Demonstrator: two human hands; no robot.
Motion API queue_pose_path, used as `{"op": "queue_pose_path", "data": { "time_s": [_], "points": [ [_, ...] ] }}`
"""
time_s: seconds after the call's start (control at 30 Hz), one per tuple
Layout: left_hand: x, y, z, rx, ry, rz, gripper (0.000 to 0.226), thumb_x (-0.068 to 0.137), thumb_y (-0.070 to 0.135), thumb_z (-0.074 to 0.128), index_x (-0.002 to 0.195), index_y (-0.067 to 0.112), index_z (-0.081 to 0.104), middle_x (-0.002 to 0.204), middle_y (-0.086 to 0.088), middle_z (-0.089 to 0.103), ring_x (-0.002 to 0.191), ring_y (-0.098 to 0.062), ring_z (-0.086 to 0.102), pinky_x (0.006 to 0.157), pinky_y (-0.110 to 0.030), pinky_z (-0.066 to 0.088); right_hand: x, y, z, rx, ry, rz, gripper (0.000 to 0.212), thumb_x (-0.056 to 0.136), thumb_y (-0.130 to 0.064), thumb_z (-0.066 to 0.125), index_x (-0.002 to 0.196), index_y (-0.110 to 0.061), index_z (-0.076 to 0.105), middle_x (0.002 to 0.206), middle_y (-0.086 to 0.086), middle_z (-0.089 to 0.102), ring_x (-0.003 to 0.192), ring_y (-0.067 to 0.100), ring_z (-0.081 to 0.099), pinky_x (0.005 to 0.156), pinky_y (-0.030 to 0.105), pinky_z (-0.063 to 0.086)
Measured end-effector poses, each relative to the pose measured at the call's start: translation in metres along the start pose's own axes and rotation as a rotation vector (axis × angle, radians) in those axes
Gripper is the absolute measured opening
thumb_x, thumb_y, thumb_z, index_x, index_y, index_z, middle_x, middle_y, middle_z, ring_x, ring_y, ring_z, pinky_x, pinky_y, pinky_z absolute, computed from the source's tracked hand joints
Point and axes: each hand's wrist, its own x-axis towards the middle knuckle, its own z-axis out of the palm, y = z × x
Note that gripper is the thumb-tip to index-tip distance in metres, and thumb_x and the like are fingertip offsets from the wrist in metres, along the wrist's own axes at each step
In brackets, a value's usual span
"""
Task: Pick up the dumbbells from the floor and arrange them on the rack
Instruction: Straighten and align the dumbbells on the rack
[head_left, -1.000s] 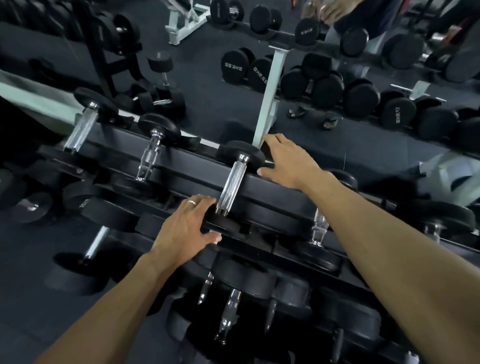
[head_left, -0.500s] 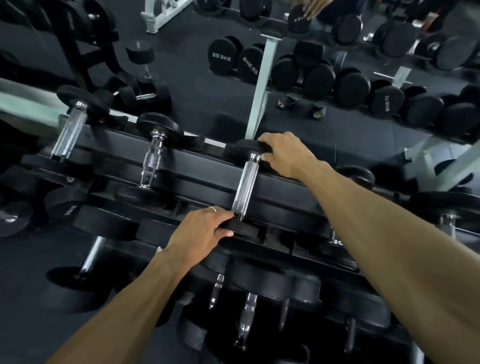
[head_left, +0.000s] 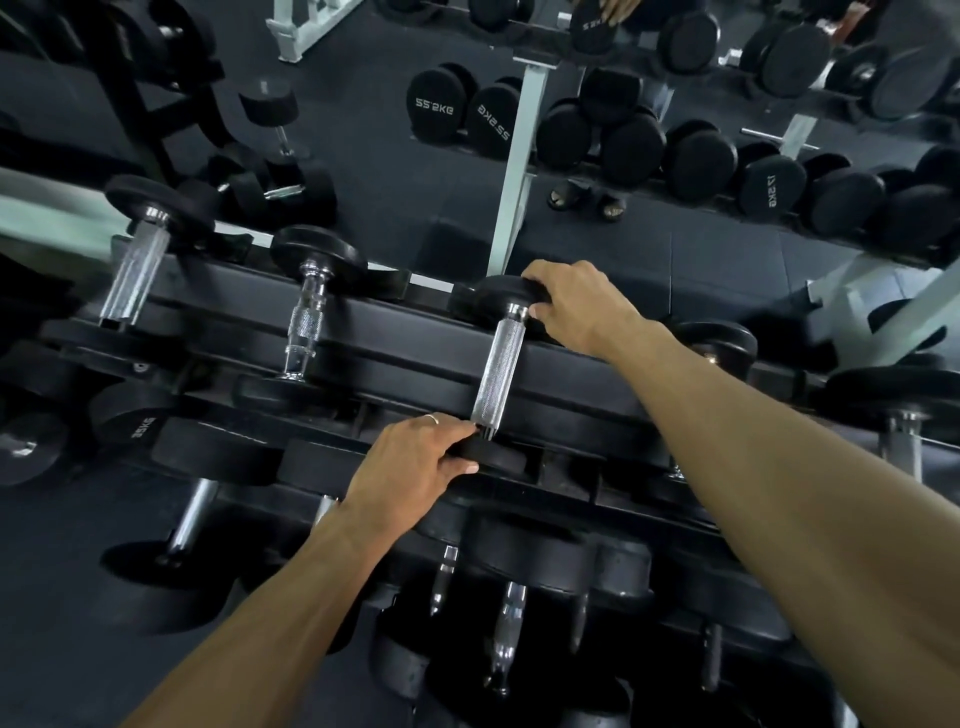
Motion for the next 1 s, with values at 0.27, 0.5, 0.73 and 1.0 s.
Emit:
{"op": "queue_pose_path", "data": {
  "time_s": [0.27,0.5,0.73,1.0],
  "points": [
    [-0.018,-0.002,-0.022,0.095,-0.070,-0.152,0.070,0.080,0.050,0.068,0.140,0.027,0.041,0.143,0.001,0.045,0.131,-0.014,0.041,0.106,-0.031,0.036,0.003,-0.038,0.009,-0.065,0.041,-0.157,0.056,0.092,-0.031,0.057,0.142,-0.012,0.041,0.133,0.010,0.052,0.122,0.031,0.050,0.098,0.045,0.046],
    [-0.050,-0.051,-0.059,0.139,0.179,-0.237,0.059,0.075,0.044,0.075,0.127,0.022,0.056,0.129,-0.001,0.053,0.118,-0.018,0.054,0.087,-0.039,0.052,0.026,-0.090,0.032,-0.141,0.054,-0.280,0.060,0.092,-0.037,0.058,0.144,-0.013,0.040,0.144,0.009,0.046,0.139,0.028,0.036,0.120,0.047,0.017],
    [-0.043,-0.117,-0.101,0.126,0.220,-0.260,0.077,0.068,0.034,0.083,0.134,0.018,0.046,0.133,-0.001,0.047,0.128,-0.020,0.038,0.094,-0.036,0.046,0.059,-0.141,0.038,-0.051,0.036,-0.240,0.068,0.093,-0.033,0.062,0.149,-0.012,0.030,0.147,0.010,0.042,0.133,0.032,0.041,0.106,0.042,0.037],
    [-0.025,-0.166,-0.111,0.107,0.066,-0.120,0.054,0.072,0.025,0.081,0.122,0.016,0.060,0.113,-0.002,0.067,0.104,-0.024,0.061,0.089,-0.037,0.049,0.101,-0.179,0.041,-0.020,-0.047,-0.178,0.062,0.094,-0.024,0.062,0.148,-0.012,0.033,0.138,0.011,0.051,0.123,0.032,0.051,0.103,0.044,0.041]
  ]
}}
